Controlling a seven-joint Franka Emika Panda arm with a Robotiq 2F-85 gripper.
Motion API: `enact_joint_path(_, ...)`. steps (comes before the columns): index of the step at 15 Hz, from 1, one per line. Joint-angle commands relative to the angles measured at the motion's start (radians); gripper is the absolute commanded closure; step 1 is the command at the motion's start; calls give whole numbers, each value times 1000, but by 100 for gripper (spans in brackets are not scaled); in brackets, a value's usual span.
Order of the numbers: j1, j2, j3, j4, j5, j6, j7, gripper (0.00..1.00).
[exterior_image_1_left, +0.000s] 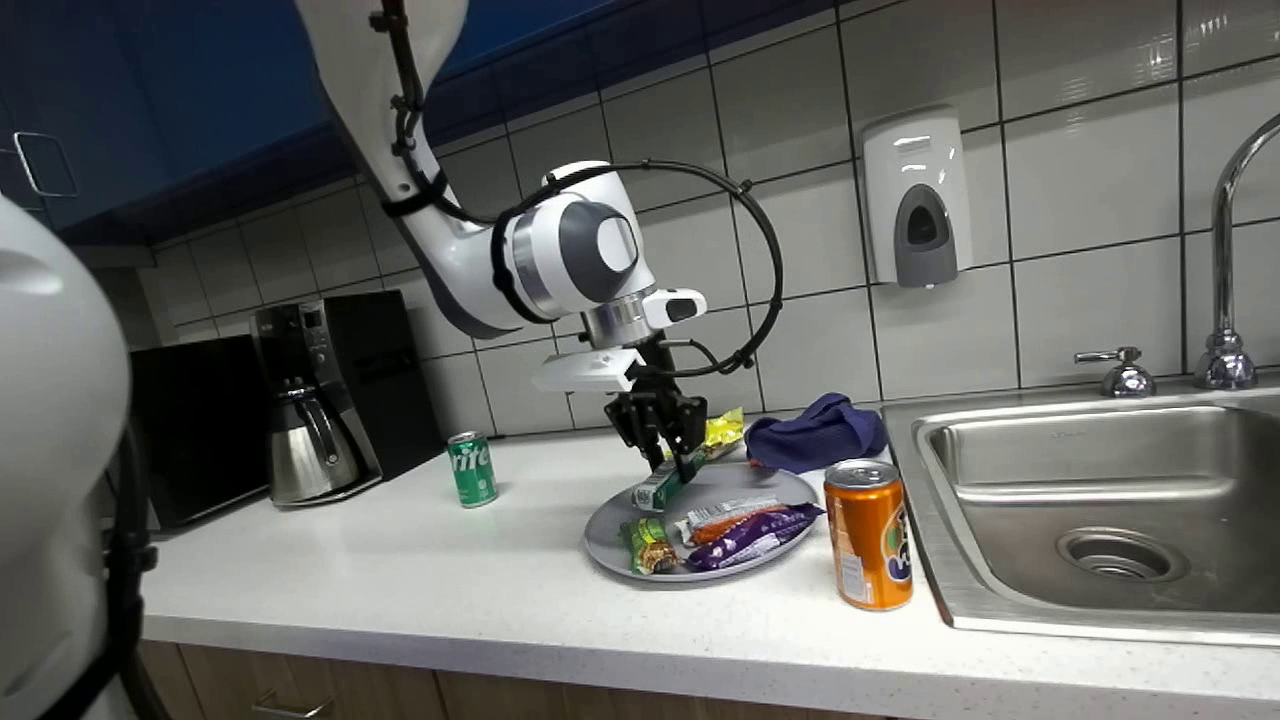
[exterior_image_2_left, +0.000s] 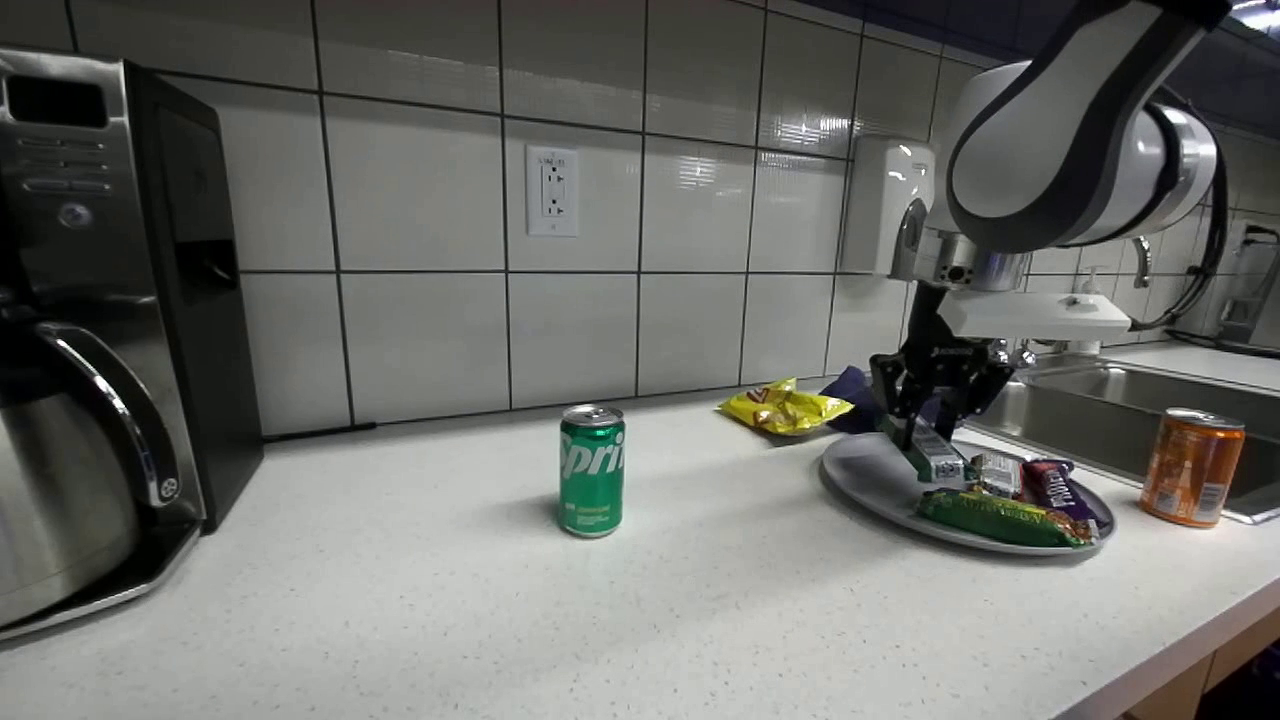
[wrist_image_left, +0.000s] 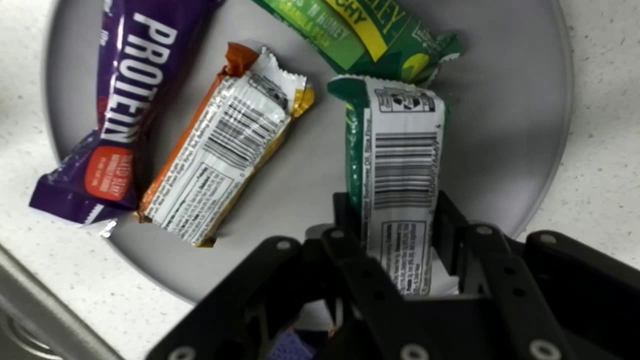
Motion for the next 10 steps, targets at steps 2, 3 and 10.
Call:
enact_joint_path(2, -19, 35, 5, 30, 63, 18, -29, 84)
enact_joint_path(3, -19, 41, 6, 34, 71, 18, -30, 84)
enact_joint_path(10, -18, 77, 4, 60, 96, 14, -40, 84)
